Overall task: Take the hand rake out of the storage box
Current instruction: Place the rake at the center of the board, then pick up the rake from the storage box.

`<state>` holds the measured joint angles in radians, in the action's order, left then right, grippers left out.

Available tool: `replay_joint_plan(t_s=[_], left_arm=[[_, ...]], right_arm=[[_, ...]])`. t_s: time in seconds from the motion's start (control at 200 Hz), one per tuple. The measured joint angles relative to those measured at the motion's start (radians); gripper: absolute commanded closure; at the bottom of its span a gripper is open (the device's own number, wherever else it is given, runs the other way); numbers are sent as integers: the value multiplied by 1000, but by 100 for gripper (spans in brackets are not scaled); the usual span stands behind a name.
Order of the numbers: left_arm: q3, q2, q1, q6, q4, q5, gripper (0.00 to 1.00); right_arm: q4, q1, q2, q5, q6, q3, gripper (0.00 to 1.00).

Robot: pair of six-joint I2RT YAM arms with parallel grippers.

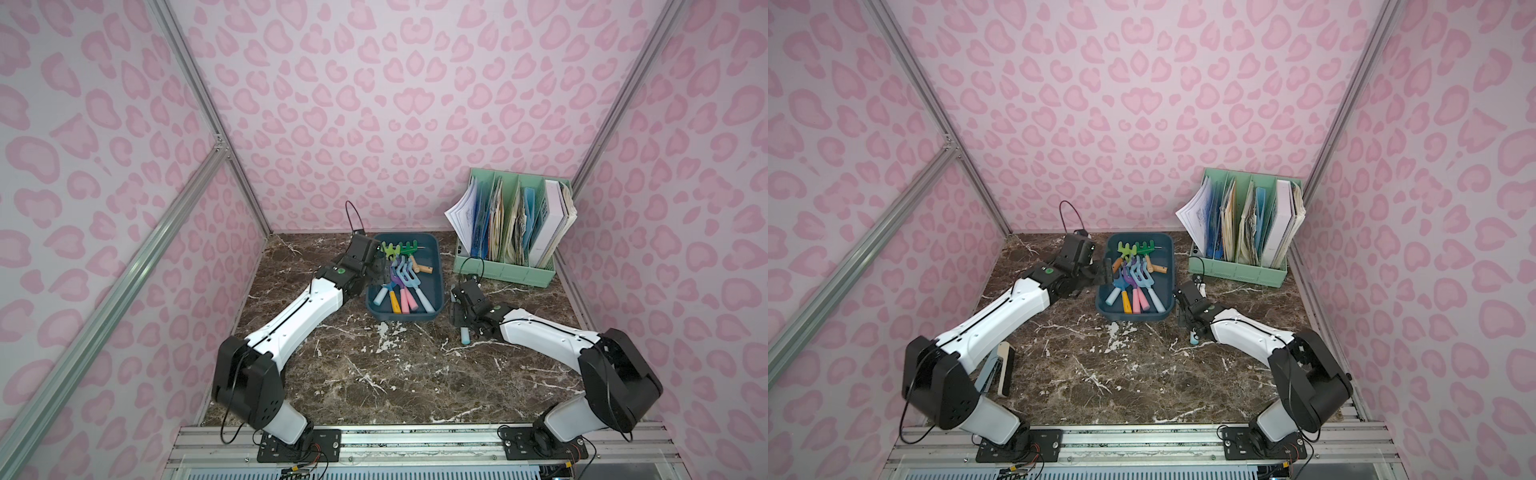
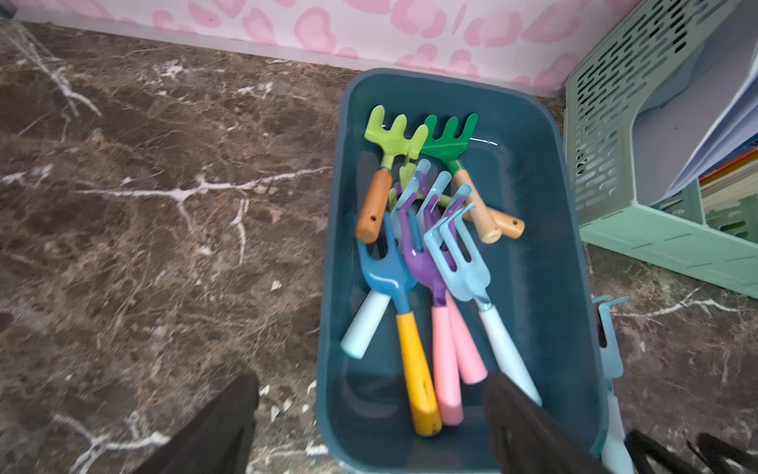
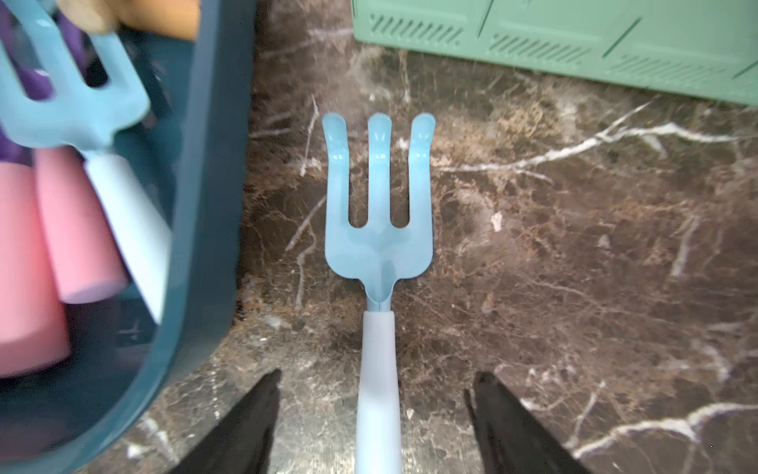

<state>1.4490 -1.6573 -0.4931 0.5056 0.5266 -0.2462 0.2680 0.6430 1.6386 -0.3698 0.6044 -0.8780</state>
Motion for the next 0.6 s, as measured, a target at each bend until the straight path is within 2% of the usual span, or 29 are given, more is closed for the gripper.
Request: replay_joint_plan(t_s=[0.1,0.37,0.46,0.54,0.6], left_arm=[[169,-173,0,-11,47,-16,29],[518,-527,0,-94,213,-56,36],[570,-582,4,-127,242,-70,36],[589,-621,19,-151,245,-64,44],[613,-656,35,-170,249,-51,45]], right_arm=[[-4,-11,-92,2,-11,19,2],[-31,-93,-248,54,-35,131,2],[-42,-100,-271,80,-42,148,2],[-55,-113,-289,86,-49,159,2],[-62,-122,-303,88,-50,169,2]])
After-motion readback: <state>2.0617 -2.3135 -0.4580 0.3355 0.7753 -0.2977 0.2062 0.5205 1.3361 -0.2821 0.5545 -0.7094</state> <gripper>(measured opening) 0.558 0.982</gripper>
